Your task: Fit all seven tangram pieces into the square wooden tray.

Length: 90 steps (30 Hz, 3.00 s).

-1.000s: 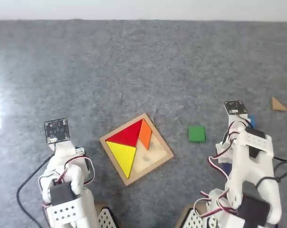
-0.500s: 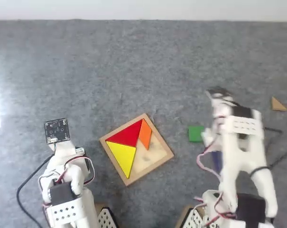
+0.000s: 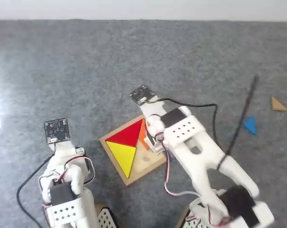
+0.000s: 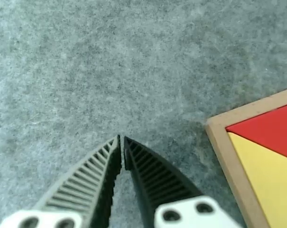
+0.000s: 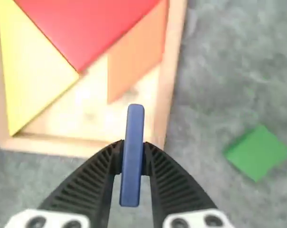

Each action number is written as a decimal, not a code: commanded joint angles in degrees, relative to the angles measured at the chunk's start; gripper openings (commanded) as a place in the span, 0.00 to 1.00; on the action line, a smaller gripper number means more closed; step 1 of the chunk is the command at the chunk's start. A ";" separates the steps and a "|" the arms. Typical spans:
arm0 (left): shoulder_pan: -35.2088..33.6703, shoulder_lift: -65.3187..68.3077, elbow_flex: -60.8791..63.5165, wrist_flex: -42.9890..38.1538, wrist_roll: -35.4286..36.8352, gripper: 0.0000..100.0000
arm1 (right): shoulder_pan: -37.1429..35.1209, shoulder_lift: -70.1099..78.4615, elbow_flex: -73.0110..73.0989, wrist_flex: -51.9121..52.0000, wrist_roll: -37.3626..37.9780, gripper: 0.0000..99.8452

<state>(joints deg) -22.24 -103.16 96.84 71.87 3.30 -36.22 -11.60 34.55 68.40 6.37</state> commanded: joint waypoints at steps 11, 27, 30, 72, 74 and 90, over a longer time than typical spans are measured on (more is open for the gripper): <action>-0.18 -0.97 -0.40 0.44 -0.26 0.01 | -6.20 7.16 -1.32 -7.78 -1.93 0.01; -0.18 -0.97 -0.40 0.44 -0.26 0.01 | -5.85 7.34 -1.14 -14.02 -2.37 0.13; -0.18 -0.97 -0.40 0.44 -0.26 0.01 | -4.26 7.34 -1.14 -13.85 -2.20 0.19; -0.18 -0.97 -0.40 0.44 -0.26 0.01 | 0.57 2.68 0.53 -2.51 -1.85 0.02; -0.18 -0.97 -0.40 0.44 -0.26 0.01 | 0.75 -2.24 0.79 -1.63 -1.93 0.02; -0.18 -0.97 -0.40 0.44 -0.26 0.01 | 5.85 -4.44 9.32 -10.15 0.09 0.02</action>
<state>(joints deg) -22.24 -103.16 96.84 71.87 3.30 -31.38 -17.32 44.22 59.43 5.14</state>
